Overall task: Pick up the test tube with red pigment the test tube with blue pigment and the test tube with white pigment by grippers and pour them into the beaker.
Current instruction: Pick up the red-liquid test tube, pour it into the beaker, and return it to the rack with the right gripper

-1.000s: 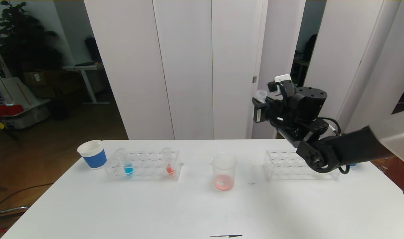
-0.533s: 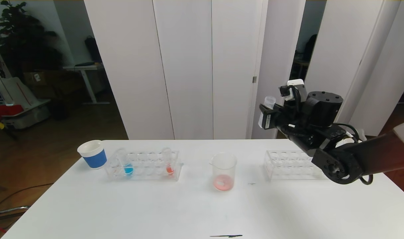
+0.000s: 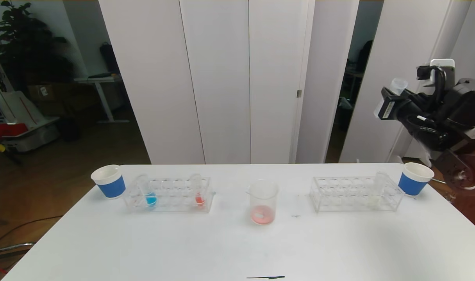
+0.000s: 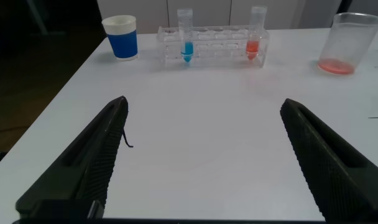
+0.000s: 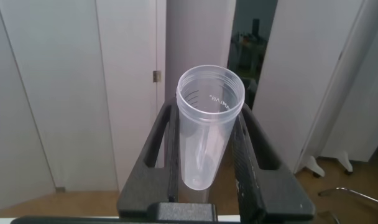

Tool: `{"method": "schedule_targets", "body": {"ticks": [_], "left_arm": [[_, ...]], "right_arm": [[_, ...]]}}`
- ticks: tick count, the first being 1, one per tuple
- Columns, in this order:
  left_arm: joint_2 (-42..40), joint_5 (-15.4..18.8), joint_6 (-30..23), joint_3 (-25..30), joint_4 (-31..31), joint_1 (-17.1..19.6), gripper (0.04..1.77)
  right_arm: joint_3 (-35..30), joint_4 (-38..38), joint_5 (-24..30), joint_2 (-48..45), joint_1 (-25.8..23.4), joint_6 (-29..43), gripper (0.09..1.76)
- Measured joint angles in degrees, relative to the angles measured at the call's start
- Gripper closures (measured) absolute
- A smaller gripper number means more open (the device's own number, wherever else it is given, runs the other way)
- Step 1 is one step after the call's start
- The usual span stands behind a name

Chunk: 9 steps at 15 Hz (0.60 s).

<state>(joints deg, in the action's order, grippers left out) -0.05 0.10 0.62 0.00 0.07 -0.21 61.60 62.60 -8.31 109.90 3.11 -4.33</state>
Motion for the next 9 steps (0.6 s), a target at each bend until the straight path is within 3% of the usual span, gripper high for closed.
{"method": "schedule_targets", "body": {"ticks": [5,9], "left_arm": [[0.0,0.0,0.0,0.0,0.0,0.0,0.06],[0.0,0.0,0.0,0.0,0.0,0.0,0.06]], "right_arm": [[-0.3,2.4,0.6,-0.4,-13.3,3.3,1.27],[-0.6,3.3,0.4,3.9,-17.2,7.7,1.27]]}}
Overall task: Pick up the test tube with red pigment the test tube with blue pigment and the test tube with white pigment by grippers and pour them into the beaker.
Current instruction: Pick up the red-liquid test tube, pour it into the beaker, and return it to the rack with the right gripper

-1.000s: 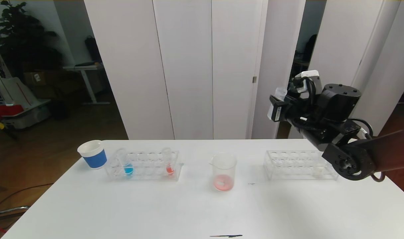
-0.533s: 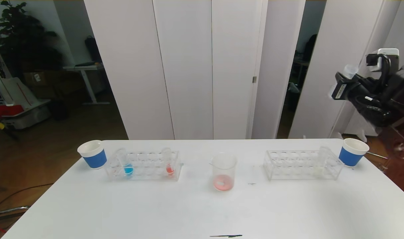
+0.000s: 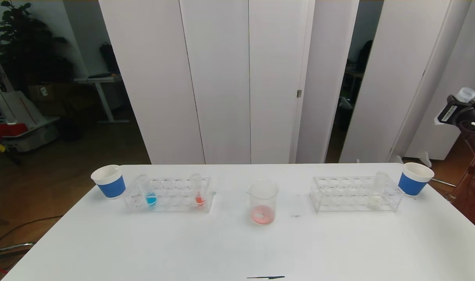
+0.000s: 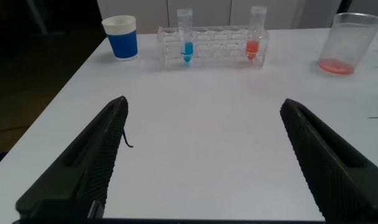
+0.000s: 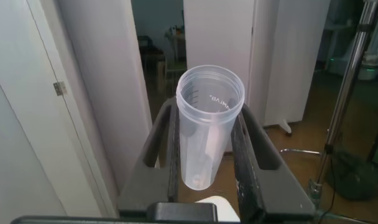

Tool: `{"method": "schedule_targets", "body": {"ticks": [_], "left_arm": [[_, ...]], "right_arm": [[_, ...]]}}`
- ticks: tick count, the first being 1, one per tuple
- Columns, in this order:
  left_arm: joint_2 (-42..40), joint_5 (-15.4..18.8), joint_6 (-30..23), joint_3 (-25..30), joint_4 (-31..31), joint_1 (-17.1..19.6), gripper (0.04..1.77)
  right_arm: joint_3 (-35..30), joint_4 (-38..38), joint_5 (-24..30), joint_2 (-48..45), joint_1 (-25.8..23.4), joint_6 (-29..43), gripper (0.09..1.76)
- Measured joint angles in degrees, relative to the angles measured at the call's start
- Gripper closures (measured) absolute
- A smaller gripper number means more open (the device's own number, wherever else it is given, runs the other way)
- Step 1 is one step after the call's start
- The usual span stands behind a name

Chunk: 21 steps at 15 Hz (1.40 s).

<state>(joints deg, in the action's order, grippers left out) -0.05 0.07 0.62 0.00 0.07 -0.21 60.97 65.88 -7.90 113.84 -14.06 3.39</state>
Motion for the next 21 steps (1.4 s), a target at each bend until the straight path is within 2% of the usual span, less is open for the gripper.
{"method": "schedule_targets", "body": {"ticks": [3,8,13,21], "left_arm": [[0.0,0.0,0.0,0.0,0.0,0.0,0.06],[0.0,0.0,0.0,0.0,0.0,0.0,0.06],[0.0,0.0,0.0,0.0,0.0,0.0,0.06],[0.0,0.0,0.0,0.0,0.0,0.0,0.06]], "right_arm": [[-1.4,0.7,-0.3,3.5,-0.6,1.1,1.27],[-7.6,9.0,0.1,8.5,-1.4,0.9,1.27],[-10.5,9.5,0.0,12.7,-1.9,0.9,1.27],[-10.4,9.4,0.9,16.3,-1.9,1.0,1.27]]}}
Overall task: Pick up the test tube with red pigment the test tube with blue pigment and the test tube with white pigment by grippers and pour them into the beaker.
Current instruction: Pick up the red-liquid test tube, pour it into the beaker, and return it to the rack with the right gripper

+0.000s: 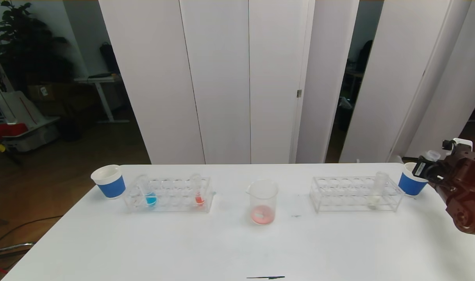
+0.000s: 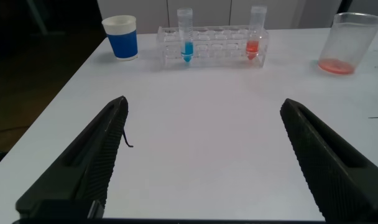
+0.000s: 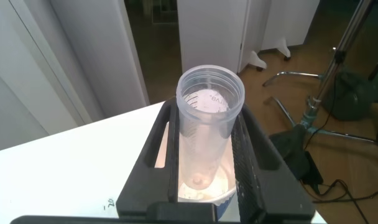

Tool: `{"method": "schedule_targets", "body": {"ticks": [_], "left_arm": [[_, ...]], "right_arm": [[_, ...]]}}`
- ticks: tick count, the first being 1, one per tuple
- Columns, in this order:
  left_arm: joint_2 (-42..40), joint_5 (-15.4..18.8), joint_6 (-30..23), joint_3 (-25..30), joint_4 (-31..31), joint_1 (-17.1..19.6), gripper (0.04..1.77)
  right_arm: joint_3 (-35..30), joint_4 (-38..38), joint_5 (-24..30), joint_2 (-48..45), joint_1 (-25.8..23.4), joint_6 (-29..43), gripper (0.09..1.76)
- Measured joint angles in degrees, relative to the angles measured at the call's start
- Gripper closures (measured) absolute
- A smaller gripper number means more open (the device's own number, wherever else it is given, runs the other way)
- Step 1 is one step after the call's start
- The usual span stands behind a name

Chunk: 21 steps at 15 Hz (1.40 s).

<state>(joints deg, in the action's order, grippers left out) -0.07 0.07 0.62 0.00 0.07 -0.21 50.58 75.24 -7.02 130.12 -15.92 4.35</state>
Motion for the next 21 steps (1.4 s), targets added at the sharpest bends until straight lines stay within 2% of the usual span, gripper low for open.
{"method": "schedule_targets", "body": {"ticks": [2,3,4,6,7,8,15,21], "left_arm": [[0.0,0.0,0.0,0.0,0.0,0.0,0.06],[0.0,0.0,0.0,0.0,0.0,0.0,0.06],[0.0,0.0,0.0,0.0,0.0,0.0,0.06],[0.0,0.0,0.0,0.0,0.0,0.0,0.06],[0.0,0.0,0.0,0.0,0.0,0.0,0.06],[0.0,0.0,0.0,0.0,0.0,0.0,0.06],[0.0,0.0,0.0,0.0,0.0,0.0,0.06],[0.0,0.0,0.0,0.0,0.0,0.0,0.06]], "right_arm": [[0.0,-0.1,0.3,0.3,0.0,0.0,1.27],[0.0,-0.2,1.2,0.4,-0.1,0.0,1.21],[-0.1,-0.1,1.9,0.5,-0.1,0.0,1.01],[-0.1,-0.1,2.1,0.5,-0.4,0.0,0.32],[0.0,-0.1,2.1,0.5,-0.5,0.0,0.14],[0.0,-0.2,2.1,0.4,-0.6,0.0,0.10],[-0.3,-2.1,2.6,-4.4,-1.1,-0.3,0.10],[-1.4,-17.9,7.6,-22.7,-0.6,-0.5,0.10]]}}
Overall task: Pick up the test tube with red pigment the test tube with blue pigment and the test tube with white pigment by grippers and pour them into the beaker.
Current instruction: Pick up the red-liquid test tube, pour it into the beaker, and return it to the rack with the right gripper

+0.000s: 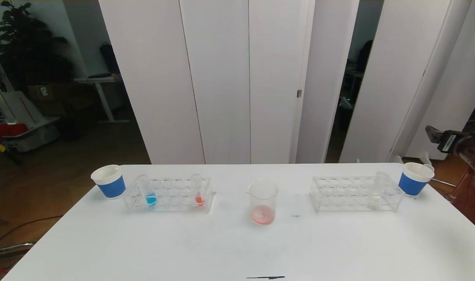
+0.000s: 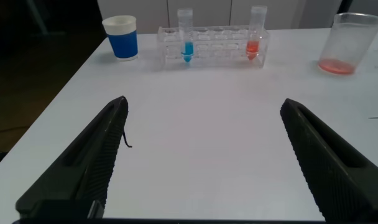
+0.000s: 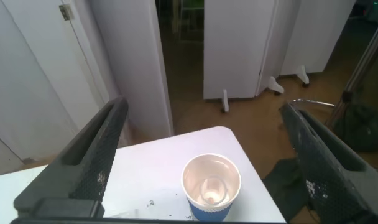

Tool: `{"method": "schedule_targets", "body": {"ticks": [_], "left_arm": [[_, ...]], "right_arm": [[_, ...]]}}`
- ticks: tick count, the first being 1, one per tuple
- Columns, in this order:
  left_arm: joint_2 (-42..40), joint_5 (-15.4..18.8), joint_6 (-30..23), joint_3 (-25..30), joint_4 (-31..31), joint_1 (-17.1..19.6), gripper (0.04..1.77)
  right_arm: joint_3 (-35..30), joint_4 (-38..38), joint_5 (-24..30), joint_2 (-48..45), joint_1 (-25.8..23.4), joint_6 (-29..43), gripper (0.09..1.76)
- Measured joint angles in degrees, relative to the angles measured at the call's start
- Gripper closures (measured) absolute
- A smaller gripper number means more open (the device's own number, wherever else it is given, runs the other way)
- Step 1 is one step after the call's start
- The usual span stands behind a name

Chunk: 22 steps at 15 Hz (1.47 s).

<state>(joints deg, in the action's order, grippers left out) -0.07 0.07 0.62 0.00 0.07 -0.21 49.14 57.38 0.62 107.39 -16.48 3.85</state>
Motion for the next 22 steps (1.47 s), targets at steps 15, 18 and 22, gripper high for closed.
{"method": "schedule_targets", "body": {"ticks": [15,18,22], "left_arm": [[0.0,0.0,0.0,0.0,0.0,0.0,0.06],[0.0,0.0,0.0,0.0,0.0,0.0,0.06],[0.0,0.0,0.0,0.0,0.0,0.0,0.06]], "right_arm": [[-12.8,-51.2,11.7,-68.6,10.4,-2.2,0.10],[-20.2,-59.9,9.2,-81.7,13.7,-4.1,0.10],[-35.1,-62.0,6.9,-92.7,14.6,-4.3,0.10]]}}
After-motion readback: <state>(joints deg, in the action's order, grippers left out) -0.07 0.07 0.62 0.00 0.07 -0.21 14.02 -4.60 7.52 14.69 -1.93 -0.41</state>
